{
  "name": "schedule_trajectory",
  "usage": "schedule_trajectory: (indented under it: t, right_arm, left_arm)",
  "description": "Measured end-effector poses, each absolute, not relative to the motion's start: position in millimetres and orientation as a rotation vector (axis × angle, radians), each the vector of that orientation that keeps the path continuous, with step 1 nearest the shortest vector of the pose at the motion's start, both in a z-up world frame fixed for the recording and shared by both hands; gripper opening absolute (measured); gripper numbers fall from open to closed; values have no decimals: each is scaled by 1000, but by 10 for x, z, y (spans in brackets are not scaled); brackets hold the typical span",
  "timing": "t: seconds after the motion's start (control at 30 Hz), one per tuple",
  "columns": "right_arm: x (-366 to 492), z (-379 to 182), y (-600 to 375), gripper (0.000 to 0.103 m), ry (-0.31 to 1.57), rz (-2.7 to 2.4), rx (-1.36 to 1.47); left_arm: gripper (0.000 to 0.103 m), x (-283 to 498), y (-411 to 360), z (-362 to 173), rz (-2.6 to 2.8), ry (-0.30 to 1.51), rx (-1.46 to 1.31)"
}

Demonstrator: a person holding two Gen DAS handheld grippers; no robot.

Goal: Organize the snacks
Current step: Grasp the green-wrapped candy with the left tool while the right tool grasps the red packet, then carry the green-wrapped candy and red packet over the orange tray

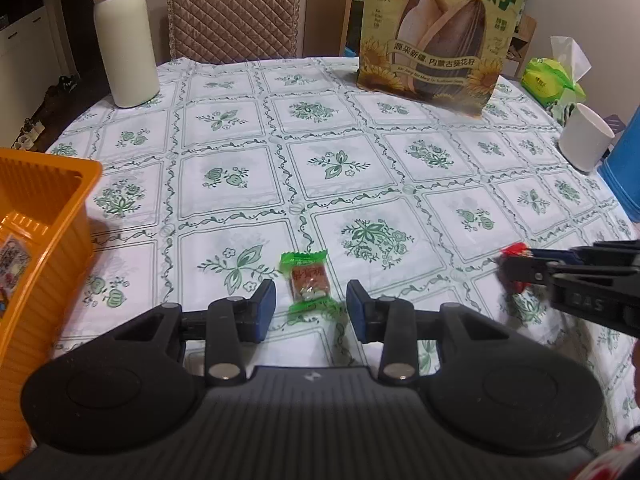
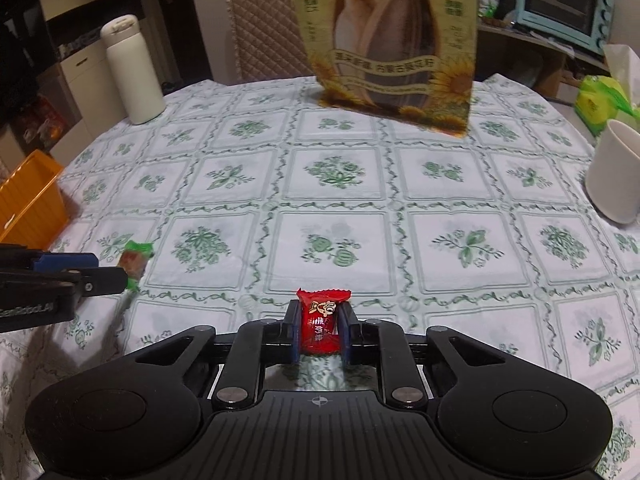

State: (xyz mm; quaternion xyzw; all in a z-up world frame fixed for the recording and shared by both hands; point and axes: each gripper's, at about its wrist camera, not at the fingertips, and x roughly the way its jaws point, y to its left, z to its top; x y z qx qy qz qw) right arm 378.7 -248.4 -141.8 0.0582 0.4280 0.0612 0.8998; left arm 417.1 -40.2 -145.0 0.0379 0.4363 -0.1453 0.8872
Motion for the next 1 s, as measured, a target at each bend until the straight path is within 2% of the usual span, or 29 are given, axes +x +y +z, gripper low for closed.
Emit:
schedule_trajectory:
  t: [0.3, 0.37, 0.43, 1.0]
  right_arm:
    - [3742, -1445, -2621, 19, 897, 92, 157]
    - [3727, -1453, -2631, 19, 901, 88, 160]
    - [3711, -1459, -2638, 19, 903, 87, 164]
    - [3625, -1362, -2546, 19, 888, 125, 162]
  left_arm:
    - [33, 4291, -492, -1557, -298, 895, 129]
    - [22, 4281, -515, -1562, -306, 886, 151]
    - [19, 4262, -529, -1559, -320, 884, 159]
    - [19, 3979, -462, -1388, -336, 878, 172]
